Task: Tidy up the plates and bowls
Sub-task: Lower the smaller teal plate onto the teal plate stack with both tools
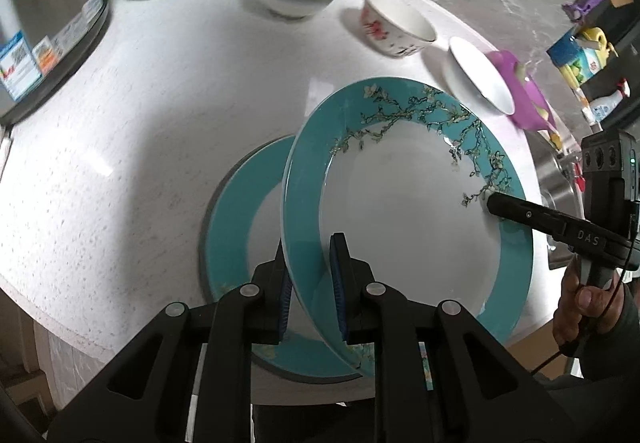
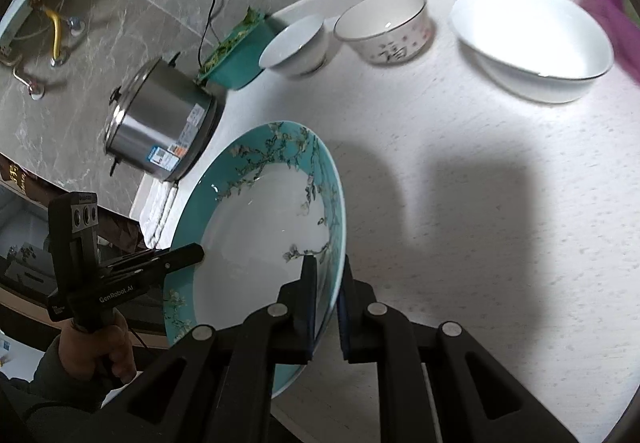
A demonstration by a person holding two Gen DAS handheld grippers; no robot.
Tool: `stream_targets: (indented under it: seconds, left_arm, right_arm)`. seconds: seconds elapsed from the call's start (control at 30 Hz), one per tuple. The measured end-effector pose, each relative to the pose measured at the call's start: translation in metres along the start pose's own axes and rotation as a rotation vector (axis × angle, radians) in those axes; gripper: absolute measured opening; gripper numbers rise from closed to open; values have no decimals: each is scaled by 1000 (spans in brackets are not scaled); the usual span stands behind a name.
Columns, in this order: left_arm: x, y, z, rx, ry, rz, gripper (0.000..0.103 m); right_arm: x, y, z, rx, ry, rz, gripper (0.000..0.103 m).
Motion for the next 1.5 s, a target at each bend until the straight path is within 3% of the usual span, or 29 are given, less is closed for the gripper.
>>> stream_targets:
  seconds: [0.37,0.93,1.13,1.5]
  left_arm:
    - [-19,7,-27,-11,-21,-29,17]
    - [-32,2,-25,-76,-57,-24,19]
    - [-37,2,-16,-156,-97,-9,23]
    - [-44,-3,-8,-257,-116,19,30]
  right_arm:
    - [-30,14,-5,8,40,-31,13]
    - [-46,25,-11,95,151,-32,18]
    - [-48,29,-15,177,252,-14,25]
    - [-48,29,-18,196,332,22,32]
Point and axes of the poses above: each gripper's, at about its wrist camera, not at the fingertips, and x roughly against the way its jaws point, z to its right, y to its underside, the point moved 9 cm from there along -x, roughly the way its jaws point, and after that the axes turned 1 degree about -z, right-handed, at the moved point
